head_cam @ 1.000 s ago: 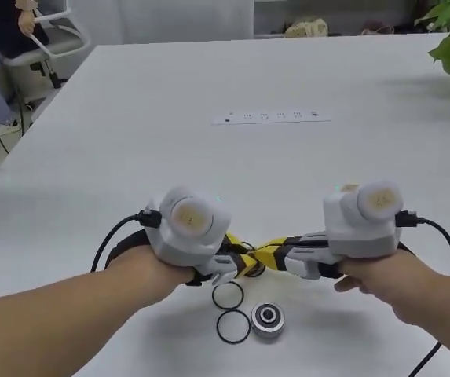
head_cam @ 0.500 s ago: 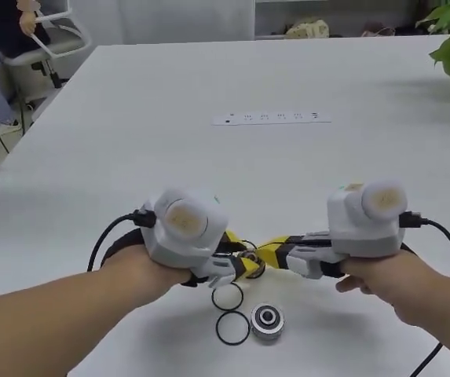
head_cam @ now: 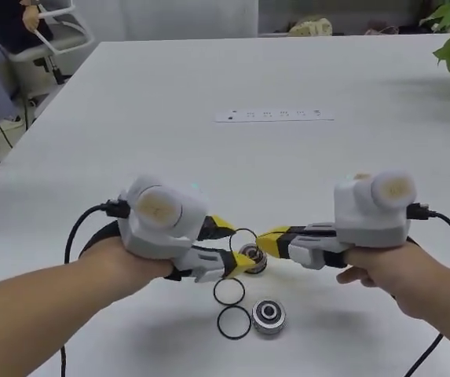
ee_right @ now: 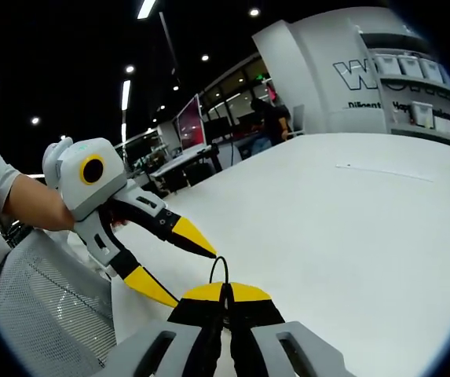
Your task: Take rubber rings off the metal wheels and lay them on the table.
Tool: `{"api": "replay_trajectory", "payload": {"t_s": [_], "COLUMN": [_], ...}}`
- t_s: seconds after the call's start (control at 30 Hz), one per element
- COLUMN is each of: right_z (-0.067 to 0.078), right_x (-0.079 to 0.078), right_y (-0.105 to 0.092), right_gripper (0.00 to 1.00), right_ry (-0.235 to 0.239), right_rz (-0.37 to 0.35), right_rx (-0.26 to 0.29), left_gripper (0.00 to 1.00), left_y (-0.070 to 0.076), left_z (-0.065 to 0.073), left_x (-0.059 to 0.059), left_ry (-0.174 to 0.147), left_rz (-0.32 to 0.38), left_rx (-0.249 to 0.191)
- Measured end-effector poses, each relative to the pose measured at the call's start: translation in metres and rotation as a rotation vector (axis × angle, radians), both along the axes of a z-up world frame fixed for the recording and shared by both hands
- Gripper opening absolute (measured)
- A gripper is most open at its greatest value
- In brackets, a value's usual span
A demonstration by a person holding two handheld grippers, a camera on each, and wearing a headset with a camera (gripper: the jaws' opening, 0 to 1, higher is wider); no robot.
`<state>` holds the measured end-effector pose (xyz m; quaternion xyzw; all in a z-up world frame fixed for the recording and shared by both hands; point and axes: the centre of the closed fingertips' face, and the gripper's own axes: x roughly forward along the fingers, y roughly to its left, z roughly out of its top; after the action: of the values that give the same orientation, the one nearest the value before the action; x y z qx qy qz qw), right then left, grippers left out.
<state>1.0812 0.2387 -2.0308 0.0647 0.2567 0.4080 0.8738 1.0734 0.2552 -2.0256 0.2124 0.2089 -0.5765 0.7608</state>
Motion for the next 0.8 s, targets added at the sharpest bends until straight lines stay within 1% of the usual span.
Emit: {"api": "replay_trajectory", "payload": {"t_s": [0.13, 0.23, 0.4, 0.6, 0.8], "right_z": [0.003, 0.006, 0.009, 0.011, 0.009], "right_x": [-0.002, -0.003, -0.007, -0.015, -0.018], "right_y": [0.004, 0.007, 0.013, 0.021, 0.024], "right_gripper": [0.0, 0.0, 0.0, 0.0, 0.0], "right_ry": [-0.002, -0.003, -0.001, 0.011, 0.022], "right_rz": [0.009, 0.016, 0.031, 0.05, 0.069], "right_rx": [0.008, 0.017, 0.03, 0.036, 0.038], "left_gripper": [0.35, 0.37, 0.43, 0.49, 0.54], "left_y": [0.007, 0.011, 0.019, 0.027, 0.035], "left_z": [0.007, 0.011, 0.018, 0.021, 0.024], "left_x": [-0.004, -0.006, -0.007, -0.011, -0.019], "left_ry": [0.007, -0.001, 0.003, 0.004, 0.003], "left_rz": [0.01, 0.009, 0.028, 0.035, 0.03], "left_rx": [-0.019, -0.026, -0.049, -0.059, -0.062]}}
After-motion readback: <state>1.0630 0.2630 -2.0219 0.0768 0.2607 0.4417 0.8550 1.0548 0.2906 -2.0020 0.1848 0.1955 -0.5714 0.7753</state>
